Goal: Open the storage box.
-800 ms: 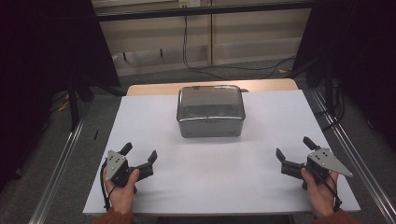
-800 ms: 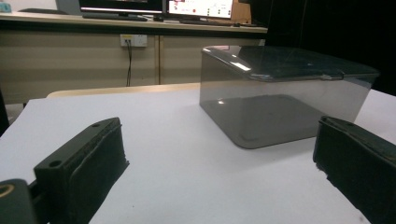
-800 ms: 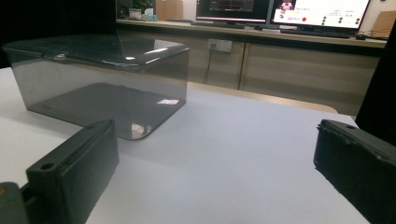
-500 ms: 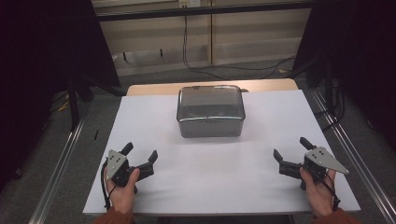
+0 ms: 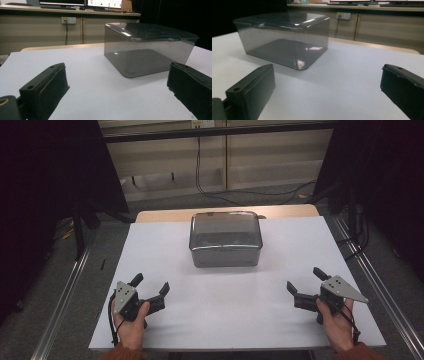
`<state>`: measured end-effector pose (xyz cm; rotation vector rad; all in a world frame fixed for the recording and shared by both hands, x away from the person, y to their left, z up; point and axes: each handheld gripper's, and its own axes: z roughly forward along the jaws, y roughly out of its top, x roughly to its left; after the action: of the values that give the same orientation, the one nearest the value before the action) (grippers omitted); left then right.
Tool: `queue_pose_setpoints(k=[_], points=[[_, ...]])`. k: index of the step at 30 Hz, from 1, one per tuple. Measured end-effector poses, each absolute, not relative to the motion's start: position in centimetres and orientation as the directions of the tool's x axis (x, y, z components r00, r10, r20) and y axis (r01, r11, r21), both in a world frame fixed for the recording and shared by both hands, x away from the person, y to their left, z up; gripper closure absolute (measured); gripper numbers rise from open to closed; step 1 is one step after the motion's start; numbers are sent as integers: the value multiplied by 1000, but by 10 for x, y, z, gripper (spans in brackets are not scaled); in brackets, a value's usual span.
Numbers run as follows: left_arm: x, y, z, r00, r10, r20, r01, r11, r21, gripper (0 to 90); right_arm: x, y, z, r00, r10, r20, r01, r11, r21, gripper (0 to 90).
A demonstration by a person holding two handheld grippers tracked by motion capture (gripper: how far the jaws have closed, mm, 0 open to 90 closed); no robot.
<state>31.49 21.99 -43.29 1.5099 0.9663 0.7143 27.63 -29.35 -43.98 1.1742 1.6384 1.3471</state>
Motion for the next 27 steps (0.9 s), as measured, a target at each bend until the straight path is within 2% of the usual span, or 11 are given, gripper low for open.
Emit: queue_pose_setpoints(k=[4, 27], points=[[315, 220, -433, 475, 877, -80, 189, -13, 982, 27, 277, -289, -436, -359, 933, 2, 186, 69, 980, 0], [314, 218, -433, 493, 866, -79, 193, -21, 981, 27, 304, -243, -433, -495, 869, 14, 176, 84, 981, 0]])
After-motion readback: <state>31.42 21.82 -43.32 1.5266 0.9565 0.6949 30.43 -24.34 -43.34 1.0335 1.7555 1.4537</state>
